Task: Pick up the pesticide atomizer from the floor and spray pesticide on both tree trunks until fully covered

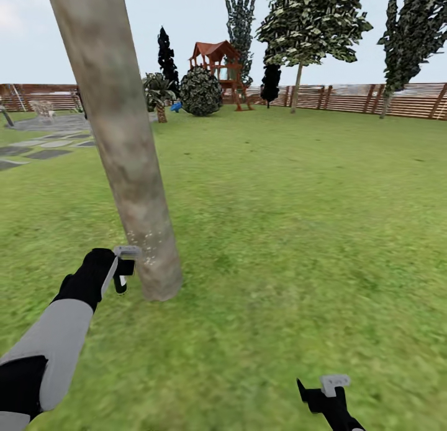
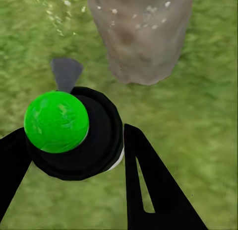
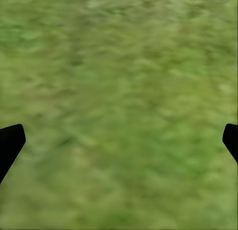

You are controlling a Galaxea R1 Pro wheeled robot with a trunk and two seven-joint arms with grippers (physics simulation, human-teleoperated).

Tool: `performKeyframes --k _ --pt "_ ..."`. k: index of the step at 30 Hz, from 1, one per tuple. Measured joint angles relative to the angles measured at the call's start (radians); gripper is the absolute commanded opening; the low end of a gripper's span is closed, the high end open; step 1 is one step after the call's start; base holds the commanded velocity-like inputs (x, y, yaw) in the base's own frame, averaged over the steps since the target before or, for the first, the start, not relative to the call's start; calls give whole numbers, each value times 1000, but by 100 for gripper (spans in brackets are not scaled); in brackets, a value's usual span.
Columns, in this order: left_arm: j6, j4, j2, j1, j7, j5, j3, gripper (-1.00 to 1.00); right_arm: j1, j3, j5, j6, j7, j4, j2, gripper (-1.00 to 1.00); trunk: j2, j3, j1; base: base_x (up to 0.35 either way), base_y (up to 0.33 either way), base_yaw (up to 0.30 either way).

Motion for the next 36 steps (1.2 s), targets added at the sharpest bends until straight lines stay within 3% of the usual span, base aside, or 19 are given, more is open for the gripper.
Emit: performKeyframes --k 15,23,30,36 --pt "-1 -1 2 17 3 2 -2 -100 0 -1 0 -1 -1 0 0 100 0 0 0 88 -245 4" --pt "-1 0 2 23 10 0 0 -100 0 0 0 0 0 0 0 100 0 0 0 86 -274 224" --pt "-12 -1 0 85 16 1 -1 -100 0 0 0 -1 1 1 0 100 0 0 0 130 -274 122" --pt "-13 -2 0 92 18 1 6 -100 0 0 0 -1 1 2 0 100 0 0 0 161 -252 1"
